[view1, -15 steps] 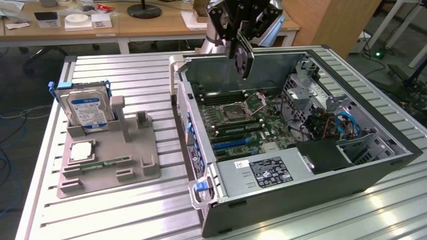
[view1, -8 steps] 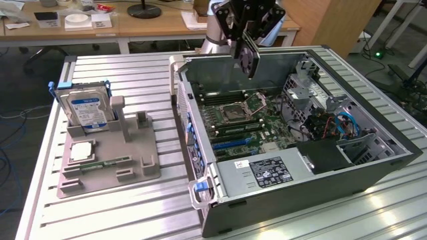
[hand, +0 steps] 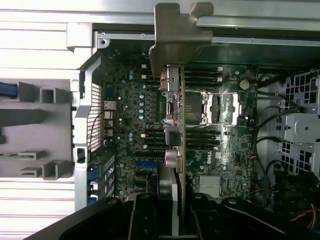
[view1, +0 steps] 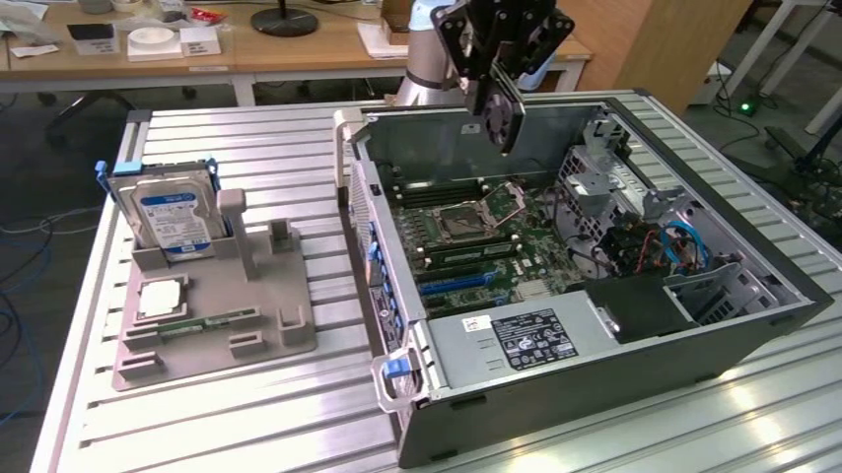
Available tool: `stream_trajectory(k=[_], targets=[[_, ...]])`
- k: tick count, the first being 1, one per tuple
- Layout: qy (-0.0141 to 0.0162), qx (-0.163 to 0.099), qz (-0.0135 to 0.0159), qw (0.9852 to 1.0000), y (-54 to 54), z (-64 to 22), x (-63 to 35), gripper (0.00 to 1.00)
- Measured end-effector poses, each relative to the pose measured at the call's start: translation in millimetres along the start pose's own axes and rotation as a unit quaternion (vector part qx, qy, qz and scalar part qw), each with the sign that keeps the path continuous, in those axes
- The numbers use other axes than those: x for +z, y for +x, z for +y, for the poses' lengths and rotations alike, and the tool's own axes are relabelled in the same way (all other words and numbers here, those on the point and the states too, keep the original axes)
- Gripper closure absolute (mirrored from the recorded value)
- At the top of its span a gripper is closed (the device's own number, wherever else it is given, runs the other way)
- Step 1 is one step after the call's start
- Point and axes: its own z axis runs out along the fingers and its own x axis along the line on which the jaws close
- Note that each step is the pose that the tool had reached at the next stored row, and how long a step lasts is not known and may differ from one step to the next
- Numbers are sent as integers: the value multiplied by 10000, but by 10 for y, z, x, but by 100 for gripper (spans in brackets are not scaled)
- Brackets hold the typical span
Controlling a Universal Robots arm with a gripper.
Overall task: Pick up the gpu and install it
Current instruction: 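Pick up the gpu and move the gpu toward the slot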
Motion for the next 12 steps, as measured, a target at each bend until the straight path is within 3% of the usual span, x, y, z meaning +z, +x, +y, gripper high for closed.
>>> stream_trajectory(k=[12], targets=[[-1, 0, -1, 10000, -171, -1, 8, 72]])
